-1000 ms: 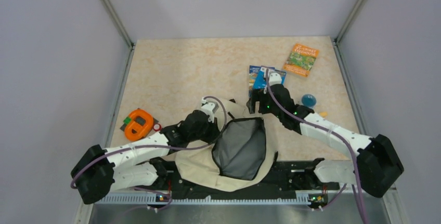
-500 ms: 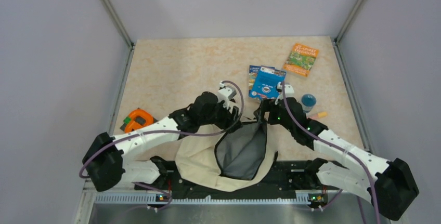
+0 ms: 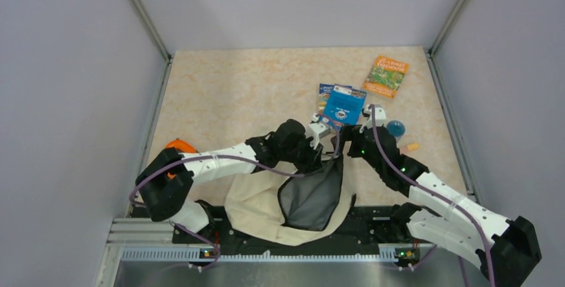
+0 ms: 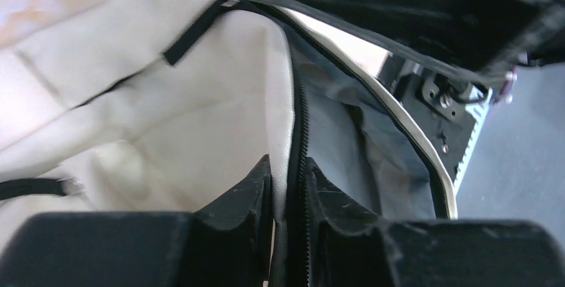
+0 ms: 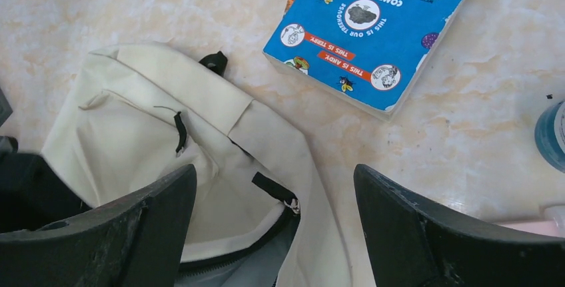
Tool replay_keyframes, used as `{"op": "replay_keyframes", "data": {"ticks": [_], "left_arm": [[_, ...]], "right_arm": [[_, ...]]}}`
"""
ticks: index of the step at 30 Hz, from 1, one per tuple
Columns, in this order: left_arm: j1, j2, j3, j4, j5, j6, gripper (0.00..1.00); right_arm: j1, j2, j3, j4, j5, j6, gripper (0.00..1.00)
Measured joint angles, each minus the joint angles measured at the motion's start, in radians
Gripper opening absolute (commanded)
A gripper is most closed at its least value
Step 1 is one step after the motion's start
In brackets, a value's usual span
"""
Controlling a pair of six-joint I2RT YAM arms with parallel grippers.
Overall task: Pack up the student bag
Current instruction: Unzip the student bag at the center of the board.
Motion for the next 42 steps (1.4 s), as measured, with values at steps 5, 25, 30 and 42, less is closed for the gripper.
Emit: {"op": "replay_keyframes", "data": {"ticks": [5, 25, 30, 42], "left_arm": [[-0.114, 0.005, -0.054, 0.050, -0.040, -0.005, 0.09], [-0.269, 0.110, -0.118, 0.103, -0.369, -0.148, 0.09], [-0.269, 0.062, -0.208, 0.219, -0.394, -0.224, 0.49], [-0.270, -0.097, -0.245, 0.251, -0.405, -0.285, 0.79]], "right_arm": [[0.000, 0.022, -0.010, -0.007, 0.004, -0.005, 0.84], [-0.005, 0.131, -0.066, 0.029, -0.132, -0.124, 0.78], [-0.005, 0.146, -0.058, 0.049, -0.162, -0.161, 0.79], [-0.004, 0.133, -0.039, 0.000, -0.231, -0.110, 0.80]]}}
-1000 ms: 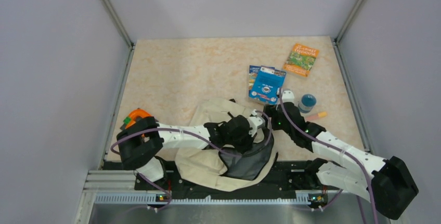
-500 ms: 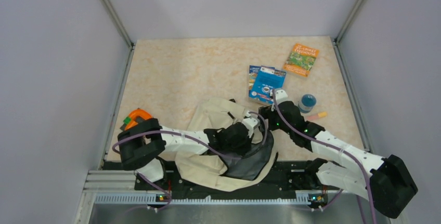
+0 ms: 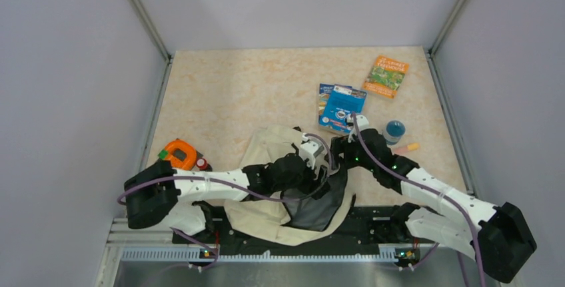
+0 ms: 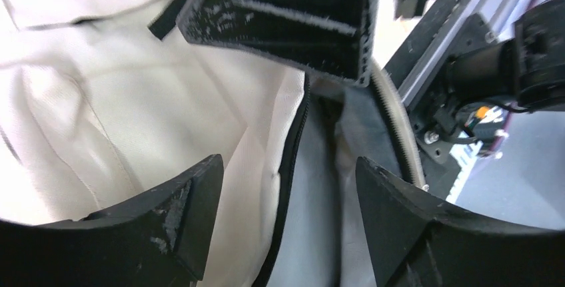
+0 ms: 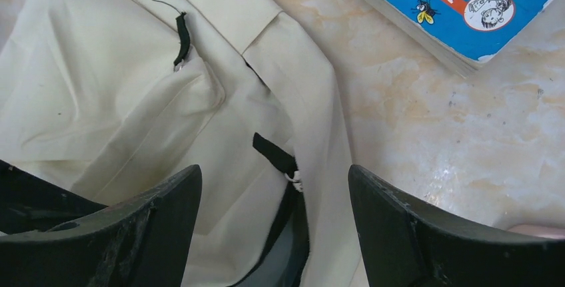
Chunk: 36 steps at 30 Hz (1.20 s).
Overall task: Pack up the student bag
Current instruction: Unzip the student bag at the center of the board.
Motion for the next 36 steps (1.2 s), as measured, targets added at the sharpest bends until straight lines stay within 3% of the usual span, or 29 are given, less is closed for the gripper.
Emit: {"op": "replay_keyframes", "data": {"ticks": [7, 12, 14, 18, 22, 29, 36], "left_arm": [[0.014, -0.129, 0.019, -0.011, -0.034, 0.003, 0.81], [0.084, -0.139, 0.024, 0.003, -0.049, -0.003, 0.81], [0.116, -0.134, 0.021, 0.031, -0.047, -0.005, 0.81], [0.193, -0.076, 0.001, 0.141, 0.005, -0.005, 0.77], [0.282, 0.040, -0.017, 0.254, 0.140, 0.026, 0.75], [0.310, 0.209, 0.025, 0.358, 0.331, 0.148, 0.71], [0.310, 0.307, 0.089, 0.381, 0.401, 0.233, 0.71]], "right_arm": [[0.000, -0.075, -0.039, -0.032, 0.001, 0.076, 0.76], [0.009, -0.066, -0.068, -0.054, 0.012, 0.123, 0.63], [0.014, -0.067, -0.083, -0.058, 0.017, 0.140, 0.54], [0.016, -0.083, -0.127, -0.061, 0.016, 0.166, 0.25], [0.016, -0.097, -0.165, -0.045, 0.015, 0.184, 0.10], [0.020, -0.097, -0.173, -0.020, 0.015, 0.192, 0.05], [0.020, -0.097, -0.178, -0.012, 0.015, 0.192, 0.02]]}}
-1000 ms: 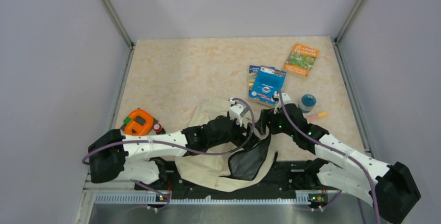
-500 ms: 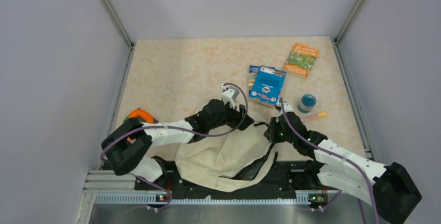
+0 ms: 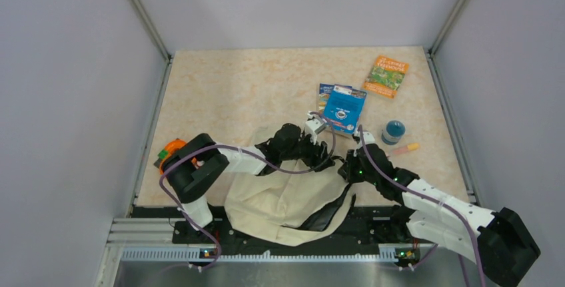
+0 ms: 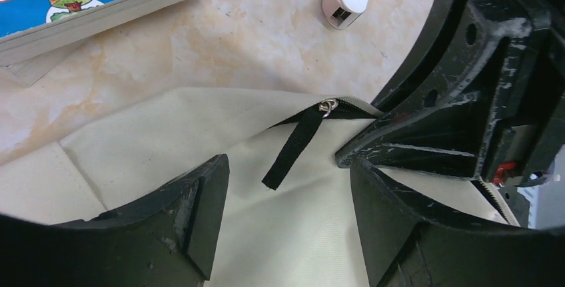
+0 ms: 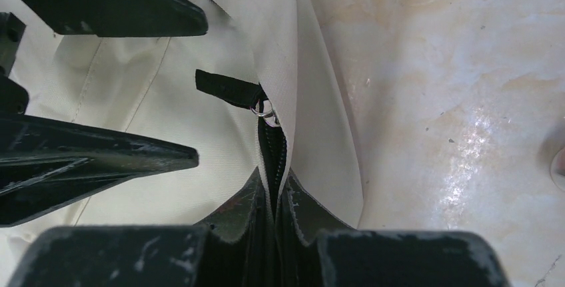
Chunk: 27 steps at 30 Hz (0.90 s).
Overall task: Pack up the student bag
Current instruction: Unzip the student bag at the center of the board.
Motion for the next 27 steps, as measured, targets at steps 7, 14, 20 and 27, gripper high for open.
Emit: {"op": "replay_keyframes", "data": {"ticks": [7, 14, 20, 27], "left_arm": [[0.000, 0.061, 0.044, -0.002, 0.010, 0.026, 0.58], [0.000, 0.083, 0.077, 0.000, 0.042, 0.031, 0.50], [0.000, 0.112, 0.087, -0.003, 0.074, 0.030, 0.38], [-0.002, 0.115, 0.089, -0.008, 0.072, 0.030, 0.00]], "right_arm": [[0.000, 0.000, 0.000, 0.000, 0.000, 0.000, 0.00], [0.000, 0.000, 0.000, 0.000, 0.000, 0.000, 0.00], [0.000, -0.004, 0.000, 0.000, 0.001, 0.000, 0.00], [0.000, -0.005, 0.000, -0.003, 0.010, -0.001, 0.00]]}}
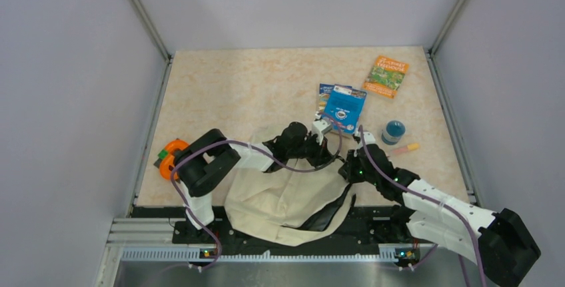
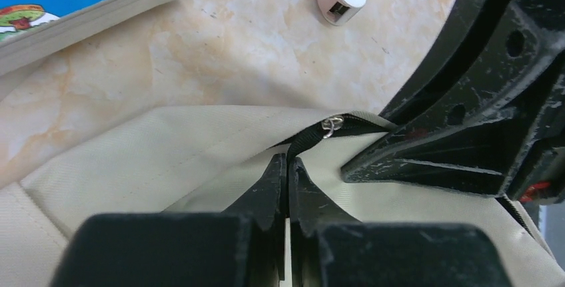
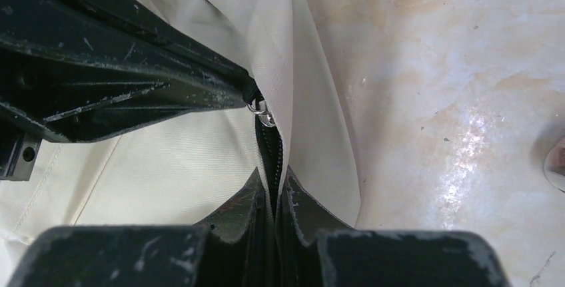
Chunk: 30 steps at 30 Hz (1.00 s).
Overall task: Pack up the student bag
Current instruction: Unzip the student bag at the center of the board.
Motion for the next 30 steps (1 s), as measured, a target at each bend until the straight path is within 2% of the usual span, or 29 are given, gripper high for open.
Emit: {"op": "replay_keyframes", "data": {"ticks": [7, 15, 23, 30], "left_arm": [[-0.008, -0.010, 0.008, -0.044, -0.152, 0.011, 0.00], [-0.009, -0.068, 0.029, -0.153, -0.369, 0.058, 0.00], [-0.011, -0.089, 0.073, -0.307, -0.604, 0.093, 0.00], [-0.009, -0.101, 0.077, -0.369, -0.681, 0.101, 0.00]], "right_arm": [[0.000, -0.054, 0.000, -0.042, 0.044, 0.005, 0.00], [0.000, -0.166, 0.000, -0.101, 0.096, 0.012, 0.00], [0.000, -0.183, 0.000, -0.106, 0.111, 0.018, 0.00], [0.000, -0.183, 0.000, -0.096, 0.111, 0.021, 0.00]]}}
